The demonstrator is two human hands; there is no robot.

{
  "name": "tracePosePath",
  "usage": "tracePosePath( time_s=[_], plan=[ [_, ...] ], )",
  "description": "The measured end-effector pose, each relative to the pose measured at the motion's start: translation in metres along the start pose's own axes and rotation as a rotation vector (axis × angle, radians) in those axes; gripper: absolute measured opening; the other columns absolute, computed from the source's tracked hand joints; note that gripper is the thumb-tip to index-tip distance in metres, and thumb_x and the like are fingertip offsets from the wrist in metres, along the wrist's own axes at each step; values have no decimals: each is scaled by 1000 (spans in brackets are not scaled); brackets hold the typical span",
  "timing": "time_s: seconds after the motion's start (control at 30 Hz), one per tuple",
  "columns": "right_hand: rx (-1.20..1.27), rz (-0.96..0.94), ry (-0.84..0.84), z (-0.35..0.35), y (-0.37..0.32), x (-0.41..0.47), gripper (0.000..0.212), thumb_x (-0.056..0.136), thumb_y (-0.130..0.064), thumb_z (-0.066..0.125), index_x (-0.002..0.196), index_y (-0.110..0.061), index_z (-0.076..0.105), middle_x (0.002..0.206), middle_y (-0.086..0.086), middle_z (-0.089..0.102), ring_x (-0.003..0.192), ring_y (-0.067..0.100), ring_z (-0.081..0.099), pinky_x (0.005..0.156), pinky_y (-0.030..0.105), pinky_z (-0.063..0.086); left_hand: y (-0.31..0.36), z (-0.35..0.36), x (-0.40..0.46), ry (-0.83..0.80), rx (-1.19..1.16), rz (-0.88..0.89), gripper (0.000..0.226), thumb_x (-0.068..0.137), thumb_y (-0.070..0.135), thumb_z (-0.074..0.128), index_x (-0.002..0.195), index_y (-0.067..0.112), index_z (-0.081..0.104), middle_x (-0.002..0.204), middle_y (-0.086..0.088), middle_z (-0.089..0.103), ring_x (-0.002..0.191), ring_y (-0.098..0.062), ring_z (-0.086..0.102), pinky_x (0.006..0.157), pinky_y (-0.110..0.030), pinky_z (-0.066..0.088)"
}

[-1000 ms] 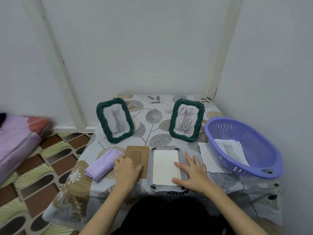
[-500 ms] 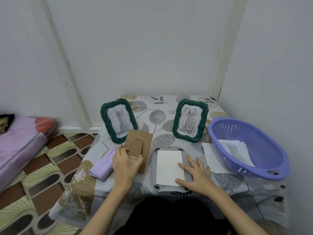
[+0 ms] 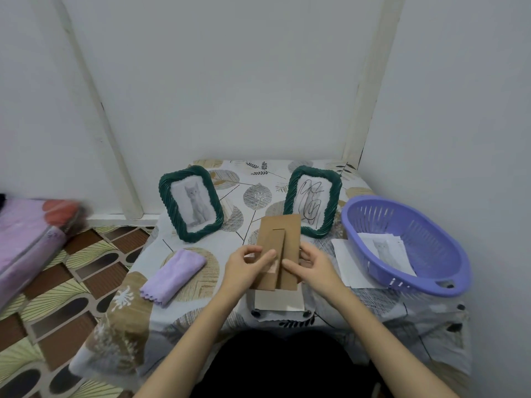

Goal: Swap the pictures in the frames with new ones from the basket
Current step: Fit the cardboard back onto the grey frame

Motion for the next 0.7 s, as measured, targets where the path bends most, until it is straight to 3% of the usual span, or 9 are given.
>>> tracePosePath(
  time_s=[0.07,0.13,0.23,0.33,0.43,0.57,0.7],
  plan=[
    [-37,-8,61,-7,2,2,40,80,0,65,112,-21,54,110,10,66,94,19,64,85,32,53,4,1,1,-39,15,61,20,79,11,70,97,14,62,97,-9,68,78,-18,62,73,-26,52],
    [-115,-1,120,-16,6,2,50,78,-2,69,118,-25,50,97,2,66,86,9,61,84,23,51,0,-2,3,-67,25,79,32,79,-3,66,106,13,61,110,-11,64,79,-19,60,77,-30,54],
    [-188,34,158,-21,16,1,65,77,-1,70,133,-18,43,88,-6,58,78,6,59,74,11,49,-7,-3,8,-83,41,77,44,75,-7,67,114,11,60,110,-12,62,74,-18,59,70,-23,56],
    [-256,63,160,-21,25,4,54,81,-3,65,132,-9,47,85,-9,53,68,4,51,68,11,45,-9,-4,13,-86,85,91,48,73,-6,70,117,11,61,104,-8,61,64,-7,60,72,-22,55],
    [-258,98,100,-19,25,4,55,84,-20,65,135,-10,45,102,1,58,87,12,53,80,24,46,-10,-6,17,-111,206,129,50,72,1,74,119,12,61,98,0,62,56,5,56,75,-24,53],
    [-412,107,-7,-7,29,4,82,71,-27,79,139,-7,38,137,5,47,123,14,46,97,17,32,-11,-4,20,-139,378,173,53,71,12,77,121,12,60,100,2,64,75,-10,53,71,-19,43],
    [-519,81,-12,-3,33,5,85,70,-28,79,139,-6,36,139,9,45,127,18,43,98,18,30,-16,-2,22,-166,492,184,55,70,17,79,121,15,60,109,1,65,87,-9,50,64,-4,35]
  ],
)
Point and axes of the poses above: each hand's wrist, its own x-axis towards the middle knuckle, its own z-axis out of the palm, y = z × x, the point moved 10 cm from there along x, towards the middle knuckle
